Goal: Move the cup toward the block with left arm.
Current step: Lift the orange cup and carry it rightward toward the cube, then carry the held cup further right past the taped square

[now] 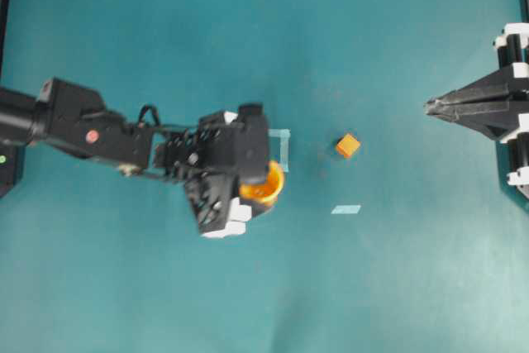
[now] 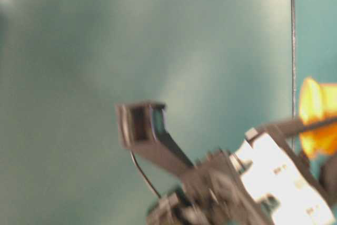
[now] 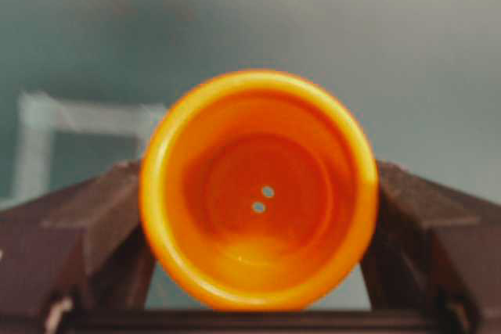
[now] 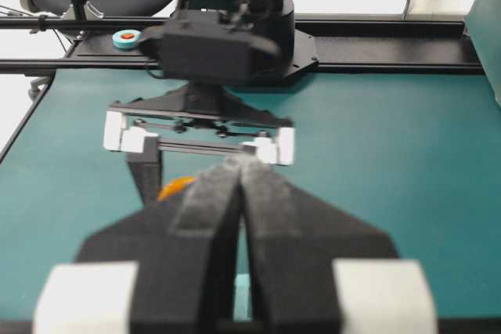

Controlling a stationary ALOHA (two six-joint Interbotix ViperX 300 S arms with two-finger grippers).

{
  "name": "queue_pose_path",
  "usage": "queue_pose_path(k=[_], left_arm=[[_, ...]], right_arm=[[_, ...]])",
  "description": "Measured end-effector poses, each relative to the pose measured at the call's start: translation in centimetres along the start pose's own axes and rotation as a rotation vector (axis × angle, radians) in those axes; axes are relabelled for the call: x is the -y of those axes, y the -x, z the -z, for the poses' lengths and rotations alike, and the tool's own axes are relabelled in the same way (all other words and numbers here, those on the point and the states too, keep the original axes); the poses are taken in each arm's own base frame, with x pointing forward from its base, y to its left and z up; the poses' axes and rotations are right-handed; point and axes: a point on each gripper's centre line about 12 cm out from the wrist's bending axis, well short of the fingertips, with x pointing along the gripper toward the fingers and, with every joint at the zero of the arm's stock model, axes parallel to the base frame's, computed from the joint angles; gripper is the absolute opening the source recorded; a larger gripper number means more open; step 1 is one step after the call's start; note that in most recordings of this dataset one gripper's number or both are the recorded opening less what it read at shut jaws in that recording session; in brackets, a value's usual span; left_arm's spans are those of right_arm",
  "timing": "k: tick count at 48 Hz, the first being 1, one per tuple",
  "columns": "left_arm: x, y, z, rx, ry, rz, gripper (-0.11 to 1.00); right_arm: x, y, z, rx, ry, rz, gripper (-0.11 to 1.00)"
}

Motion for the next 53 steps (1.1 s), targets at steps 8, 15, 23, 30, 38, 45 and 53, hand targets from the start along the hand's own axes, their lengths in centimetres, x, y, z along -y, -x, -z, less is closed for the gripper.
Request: queue_pose_path(k=[8, 15, 23, 30, 38, 45, 53], left_arm=[[-1.9, -0.9, -2.4, 0.013, 0.032, -0.036, 0.69], [-3.9, -1.8, -4.4, -0.013, 0.057, -0.074, 0.69], [-5.9, -2.6, -6.1, -0.047, -0.004, -0.109, 0.69], [-6.5, -3.2, -7.5, -0.047, -0.082, -0.116, 0.69], [-6.9, -4.1, -8.1, -0.076, -0.094, -0.121, 0.69], [-7.2, -5.0, -8.9, -0.069, -0.091, -0.124, 0.69], [-7.2, -5.8, -10.1, -0.047, -0.096, -0.124, 0.69]], right_arm=[[0.0, 0.0, 0.1, -0.005, 0.0, 0.0, 0.0], [0.0, 0.0, 0.0, -0.005, 0.0, 0.0, 0.0], [0.0, 0.0, -0.1, -0.002, 0.0, 0.0, 0.0], [0.0, 0.0, -0.1, -0.003, 0.0, 0.0, 0.0], [0.0, 0.0, -0.3, 0.005, 0.0, 0.0, 0.0], [0.0, -0.1, -0.5, 0.008, 0.0, 0.0, 0.0], [0.0, -0.1, -0.4, 0.006, 0.0, 0.0, 0.0]])
